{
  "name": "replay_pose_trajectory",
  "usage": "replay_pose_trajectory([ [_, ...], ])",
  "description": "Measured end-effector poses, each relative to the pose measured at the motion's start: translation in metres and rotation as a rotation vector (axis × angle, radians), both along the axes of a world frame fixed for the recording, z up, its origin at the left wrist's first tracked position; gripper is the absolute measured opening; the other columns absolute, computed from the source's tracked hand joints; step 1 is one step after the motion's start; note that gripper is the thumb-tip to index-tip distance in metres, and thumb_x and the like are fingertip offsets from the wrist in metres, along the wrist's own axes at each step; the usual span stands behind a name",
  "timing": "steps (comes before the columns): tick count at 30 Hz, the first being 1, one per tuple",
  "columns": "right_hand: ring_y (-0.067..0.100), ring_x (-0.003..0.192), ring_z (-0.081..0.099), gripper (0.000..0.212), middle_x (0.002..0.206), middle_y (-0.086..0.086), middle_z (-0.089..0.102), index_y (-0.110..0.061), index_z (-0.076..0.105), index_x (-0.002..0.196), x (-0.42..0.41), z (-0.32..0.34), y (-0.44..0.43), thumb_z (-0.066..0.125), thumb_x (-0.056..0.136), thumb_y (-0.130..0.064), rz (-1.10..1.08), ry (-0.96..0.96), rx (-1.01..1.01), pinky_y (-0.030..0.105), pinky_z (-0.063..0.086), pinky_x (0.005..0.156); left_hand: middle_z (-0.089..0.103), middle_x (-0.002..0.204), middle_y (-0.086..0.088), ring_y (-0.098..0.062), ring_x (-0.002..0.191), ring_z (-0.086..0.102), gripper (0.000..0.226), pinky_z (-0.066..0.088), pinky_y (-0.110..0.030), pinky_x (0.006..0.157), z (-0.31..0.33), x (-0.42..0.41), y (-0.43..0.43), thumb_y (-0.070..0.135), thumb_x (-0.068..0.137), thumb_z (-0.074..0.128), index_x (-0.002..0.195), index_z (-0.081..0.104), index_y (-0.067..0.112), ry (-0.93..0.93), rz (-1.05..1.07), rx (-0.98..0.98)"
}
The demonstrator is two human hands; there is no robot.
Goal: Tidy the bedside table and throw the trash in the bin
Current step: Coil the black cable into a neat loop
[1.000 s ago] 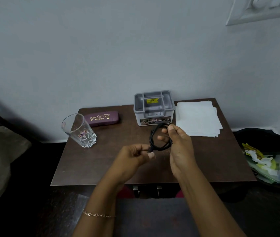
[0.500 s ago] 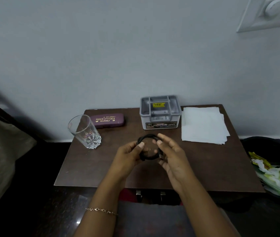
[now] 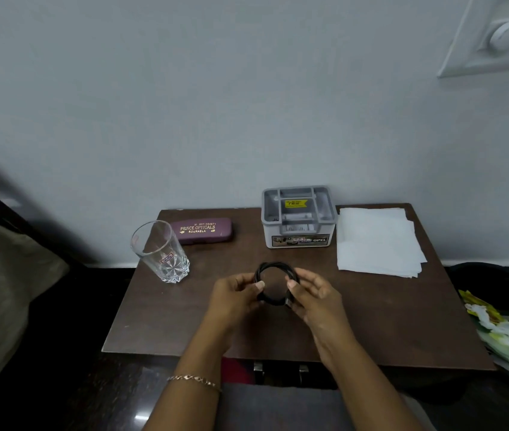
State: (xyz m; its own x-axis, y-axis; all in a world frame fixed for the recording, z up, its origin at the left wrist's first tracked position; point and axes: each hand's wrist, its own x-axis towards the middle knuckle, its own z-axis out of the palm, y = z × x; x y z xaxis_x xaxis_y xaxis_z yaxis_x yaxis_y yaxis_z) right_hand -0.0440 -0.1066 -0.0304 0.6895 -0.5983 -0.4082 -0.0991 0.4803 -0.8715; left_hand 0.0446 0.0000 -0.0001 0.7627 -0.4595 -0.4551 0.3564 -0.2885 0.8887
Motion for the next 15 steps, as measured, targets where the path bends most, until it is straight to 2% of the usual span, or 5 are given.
replay_pose_trajectory([
  [3,0.012,0.094,0.065,0.024,0.102,-0.003,0.068,-0.025,0.064,0.105,0.002,-0.010,0.000,0.063,0.087,-0.009,0.037,0.150,-0.260,0.030,0.055,0.081,0.061,0.098,-0.017,-0.023,0.082,0.060,0.023,0.053,-0.015,0.050,-0.011,0.006,-0.005,-0.002,0.092,0.052,0.113,0.059,-0.009,0.019,0.020,0.106],
  [5,0.015,0.092,0.065,0.024,0.093,-0.007,0.065,-0.020,0.067,0.107,0.005,-0.015,0.001,0.064,0.086,-0.009,0.035,0.239,-0.356,0.039,0.054,0.088,0.059,0.095,-0.015,-0.023,0.081,0.058,0.020,0.052,-0.017,0.046,-0.017,0.010,-0.007,-0.001,0.092,0.053,0.110,0.060,-0.006,0.028,0.029,0.155],
  [9,0.021,0.088,0.066,0.027,0.096,0.006,0.068,-0.012,0.069,0.111,0.012,-0.023,0.006,0.066,0.085,-0.011,0.027,0.334,-0.468,0.041,0.055,0.086,0.057,0.091,-0.014,-0.024,0.081,0.058,0.005,0.053,-0.024,0.044,-0.031,0.021,-0.008,0.002,0.087,0.061,0.089,0.060,0.007,0.018,0.063,0.276],
  [12,0.019,0.087,0.065,0.022,0.101,0.006,0.065,-0.015,0.070,0.106,0.013,-0.028,0.006,0.065,0.085,-0.013,-0.005,0.329,-0.528,0.042,0.056,0.083,0.060,0.096,-0.013,-0.024,0.088,0.059,0.003,0.053,-0.025,0.045,-0.037,0.026,-0.005,0.010,0.086,0.065,0.088,0.063,0.011,-0.022,0.054,0.327],
  [15,0.020,0.089,0.065,0.014,0.101,0.004,0.066,-0.022,0.070,0.099,0.010,-0.026,0.001,0.064,0.086,-0.023,-0.025,0.333,-0.490,0.044,0.055,0.085,0.061,0.094,-0.009,-0.019,0.080,0.060,0.004,0.051,-0.023,0.047,-0.038,0.028,-0.002,0.014,0.088,0.063,0.092,0.062,0.013,-0.084,0.075,0.321],
])
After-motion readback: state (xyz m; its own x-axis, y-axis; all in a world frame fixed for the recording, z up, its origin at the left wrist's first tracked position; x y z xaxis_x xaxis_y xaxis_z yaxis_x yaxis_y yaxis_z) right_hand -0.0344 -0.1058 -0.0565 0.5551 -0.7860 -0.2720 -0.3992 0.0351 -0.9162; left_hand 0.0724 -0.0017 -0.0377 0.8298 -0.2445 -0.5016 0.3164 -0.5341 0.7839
